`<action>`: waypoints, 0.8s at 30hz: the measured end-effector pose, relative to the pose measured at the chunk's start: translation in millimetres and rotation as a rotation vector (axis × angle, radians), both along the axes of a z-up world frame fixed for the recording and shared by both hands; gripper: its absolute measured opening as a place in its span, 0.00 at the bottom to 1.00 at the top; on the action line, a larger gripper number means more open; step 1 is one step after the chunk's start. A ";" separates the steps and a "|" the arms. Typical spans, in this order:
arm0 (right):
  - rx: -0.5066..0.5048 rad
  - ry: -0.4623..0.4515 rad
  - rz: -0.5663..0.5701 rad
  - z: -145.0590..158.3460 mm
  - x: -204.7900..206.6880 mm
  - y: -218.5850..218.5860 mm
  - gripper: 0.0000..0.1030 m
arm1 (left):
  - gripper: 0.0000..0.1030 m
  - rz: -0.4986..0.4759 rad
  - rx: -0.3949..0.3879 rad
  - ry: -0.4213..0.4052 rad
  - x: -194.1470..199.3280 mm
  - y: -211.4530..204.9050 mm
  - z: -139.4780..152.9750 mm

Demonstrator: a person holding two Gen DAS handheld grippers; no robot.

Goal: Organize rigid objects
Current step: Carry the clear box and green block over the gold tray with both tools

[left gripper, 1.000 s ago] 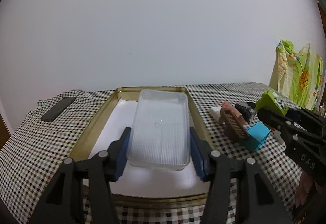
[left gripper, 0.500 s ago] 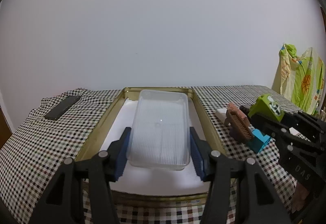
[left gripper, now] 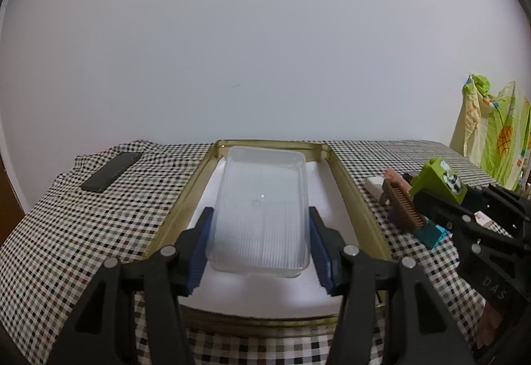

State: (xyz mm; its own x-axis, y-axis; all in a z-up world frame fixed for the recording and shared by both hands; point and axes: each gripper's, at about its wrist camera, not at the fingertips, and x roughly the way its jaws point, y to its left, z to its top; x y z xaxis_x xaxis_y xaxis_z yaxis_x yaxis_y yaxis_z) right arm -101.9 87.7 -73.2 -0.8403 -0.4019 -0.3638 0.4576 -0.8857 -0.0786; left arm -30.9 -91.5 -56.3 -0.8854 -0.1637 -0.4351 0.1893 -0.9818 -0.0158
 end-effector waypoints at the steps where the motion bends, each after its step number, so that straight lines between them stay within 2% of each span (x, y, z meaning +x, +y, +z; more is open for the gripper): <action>1: 0.002 -0.004 0.003 0.0 -0.3 -0.6 0.33 | 0.52 0.002 -0.003 -0.003 -0.6 -1.2 -0.2; 8: 0.005 -0.031 0.025 -5.5 -8.5 -7.3 0.33 | 0.52 0.015 -0.016 -0.021 -1.8 -10.7 -0.7; 17: 0.046 -0.044 0.064 -12.8 -12.0 -9.2 0.33 | 0.52 0.015 0.013 -0.065 -5.5 -21.6 -4.7; 20: 0.068 -0.053 0.083 -6.8 -13.7 -10.3 0.33 | 0.52 0.008 0.006 -0.084 -8.2 -21.6 -2.0; 24: 0.046 -0.089 0.103 1.3 -19.2 -10.0 0.33 | 0.52 -0.015 0.012 -0.100 -16.0 -24.9 6.0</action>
State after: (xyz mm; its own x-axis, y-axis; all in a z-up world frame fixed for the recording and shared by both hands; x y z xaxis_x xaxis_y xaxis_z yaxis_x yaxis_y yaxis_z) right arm -121.1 77.7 -71.9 -0.7590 -0.4655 -0.4552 0.5529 -0.8300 -0.0733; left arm -46.9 -116.5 -50.3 -0.8396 -0.1450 -0.5235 0.1758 -0.9844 -0.0093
